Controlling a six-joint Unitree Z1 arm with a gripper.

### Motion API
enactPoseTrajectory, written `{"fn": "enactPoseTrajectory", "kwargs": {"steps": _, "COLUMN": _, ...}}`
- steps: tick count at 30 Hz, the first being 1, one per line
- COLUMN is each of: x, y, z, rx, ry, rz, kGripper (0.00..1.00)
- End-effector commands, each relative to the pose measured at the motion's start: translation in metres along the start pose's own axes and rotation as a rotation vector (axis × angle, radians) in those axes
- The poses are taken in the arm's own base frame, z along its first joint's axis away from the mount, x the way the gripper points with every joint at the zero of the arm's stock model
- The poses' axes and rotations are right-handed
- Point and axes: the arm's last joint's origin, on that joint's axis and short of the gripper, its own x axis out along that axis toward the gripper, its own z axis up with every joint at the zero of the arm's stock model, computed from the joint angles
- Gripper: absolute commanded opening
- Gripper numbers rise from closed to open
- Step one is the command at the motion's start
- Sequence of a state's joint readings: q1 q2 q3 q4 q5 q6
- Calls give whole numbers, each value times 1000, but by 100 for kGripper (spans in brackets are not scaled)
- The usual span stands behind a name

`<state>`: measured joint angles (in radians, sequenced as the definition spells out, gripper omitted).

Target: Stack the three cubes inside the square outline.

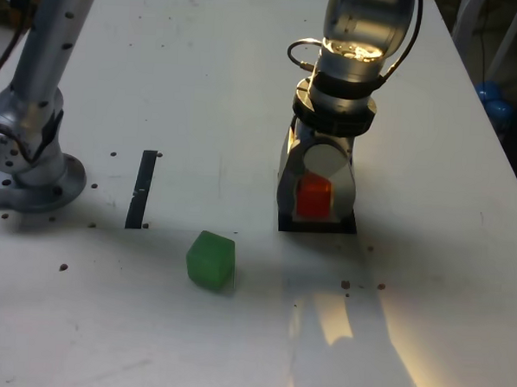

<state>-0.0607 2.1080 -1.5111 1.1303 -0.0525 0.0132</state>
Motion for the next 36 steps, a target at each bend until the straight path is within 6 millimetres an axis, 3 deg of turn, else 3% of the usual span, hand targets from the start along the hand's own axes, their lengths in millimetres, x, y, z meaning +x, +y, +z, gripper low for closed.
{"fn": "enactPoseTrajectory", "kwargs": {"steps": 1, "x": 5, "y": 3, "z": 0, "rx": 1, "ry": 8, "rz": -8, "kGripper": 90}}
{"fn": "enactPoseTrajectory", "kwargs": {"steps": 3, "x": 7, "y": 6, "z": -1, "rx": 0, "ry": 10, "rz": -12, "kGripper": 98}}
{"fn": "enactPoseTrajectory", "kwargs": {"steps": 9, "x": 2, "y": 8, "z": -5, "rx": -5, "ry": -1, "rz": -10, "kGripper": 99}}
{"fn": "enactPoseTrajectory", "kwargs": {"steps": 17, "x": -31, "y": 19, "z": -35, "rx": -35, "ry": -57, "rz": 28, "kGripper": 99}}
{"fn": "enactPoseTrajectory", "kwargs": {"steps": 25, "x": -40, "y": 59, "z": -44, "rx": -122, "ry": -67, "rz": 32, "kGripper": 99}}
{"fn": "enactPoseTrajectory", "kwargs": {"steps": 36, "x": -42, "y": 130, "z": -44, "rx": -315, "ry": -81, "rz": 15, "kGripper": 99}}
